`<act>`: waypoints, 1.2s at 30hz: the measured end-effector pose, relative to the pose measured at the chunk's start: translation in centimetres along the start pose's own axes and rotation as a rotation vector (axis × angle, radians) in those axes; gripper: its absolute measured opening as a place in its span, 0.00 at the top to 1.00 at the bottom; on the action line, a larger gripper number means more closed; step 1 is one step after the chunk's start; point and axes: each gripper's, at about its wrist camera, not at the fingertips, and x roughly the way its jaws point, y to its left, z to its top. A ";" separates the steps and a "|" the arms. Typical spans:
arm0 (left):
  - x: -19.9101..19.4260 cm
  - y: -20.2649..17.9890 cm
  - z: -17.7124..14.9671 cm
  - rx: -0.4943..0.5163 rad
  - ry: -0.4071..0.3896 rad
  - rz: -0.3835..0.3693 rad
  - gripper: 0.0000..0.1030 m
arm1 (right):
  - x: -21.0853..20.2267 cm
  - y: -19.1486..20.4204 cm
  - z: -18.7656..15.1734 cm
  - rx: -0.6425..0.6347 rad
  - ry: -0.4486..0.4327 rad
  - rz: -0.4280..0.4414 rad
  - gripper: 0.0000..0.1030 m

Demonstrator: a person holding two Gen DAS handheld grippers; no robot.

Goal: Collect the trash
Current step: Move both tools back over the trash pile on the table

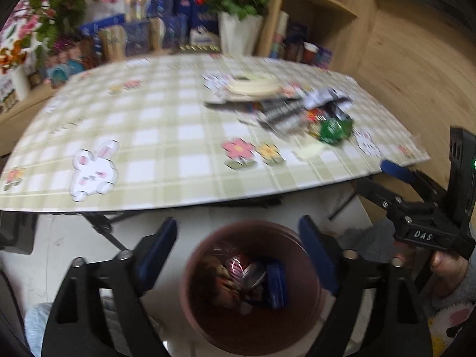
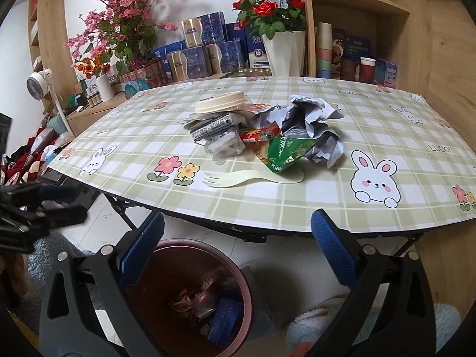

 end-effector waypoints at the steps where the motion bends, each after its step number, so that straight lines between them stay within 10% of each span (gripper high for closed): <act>1: -0.3 0.3 0.1 -0.009 -0.011 0.010 0.12 | 0.1 0.0 0.0 0.002 0.001 -0.007 0.05; 36: -0.2 3.3 5.6 -0.065 -0.128 0.045 0.07 | 1.5 -6.5 5.6 0.030 0.067 -0.124 0.06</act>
